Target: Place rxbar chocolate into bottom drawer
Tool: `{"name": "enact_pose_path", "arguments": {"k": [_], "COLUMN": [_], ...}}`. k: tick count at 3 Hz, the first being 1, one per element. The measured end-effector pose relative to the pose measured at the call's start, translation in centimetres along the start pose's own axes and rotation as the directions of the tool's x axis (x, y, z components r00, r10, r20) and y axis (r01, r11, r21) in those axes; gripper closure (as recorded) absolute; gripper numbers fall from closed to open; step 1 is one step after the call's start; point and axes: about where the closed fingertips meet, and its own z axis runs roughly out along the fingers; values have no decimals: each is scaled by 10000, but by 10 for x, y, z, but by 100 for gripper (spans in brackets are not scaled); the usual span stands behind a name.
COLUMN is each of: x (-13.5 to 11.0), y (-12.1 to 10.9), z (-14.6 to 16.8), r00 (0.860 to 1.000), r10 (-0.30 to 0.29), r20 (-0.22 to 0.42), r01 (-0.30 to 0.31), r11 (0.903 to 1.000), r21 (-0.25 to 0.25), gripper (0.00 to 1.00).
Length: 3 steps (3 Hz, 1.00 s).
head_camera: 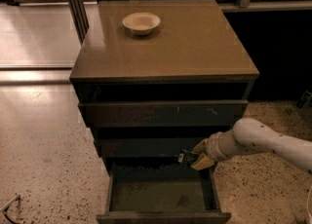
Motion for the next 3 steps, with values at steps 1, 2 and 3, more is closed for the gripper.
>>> {"name": "enact_pose_path", "arguments": {"k": [1, 2, 3], "x": [0, 24, 54], "y": [0, 8, 19], "z": [0, 26, 69], "r00": [10000, 9998, 9960], "r10": [0, -90, 57], "r20": [0, 164, 888], "r01": [0, 90, -37], "r11": [10000, 10000, 9997], "r21": [0, -9, -228], "gripper": [100, 100, 100]}}
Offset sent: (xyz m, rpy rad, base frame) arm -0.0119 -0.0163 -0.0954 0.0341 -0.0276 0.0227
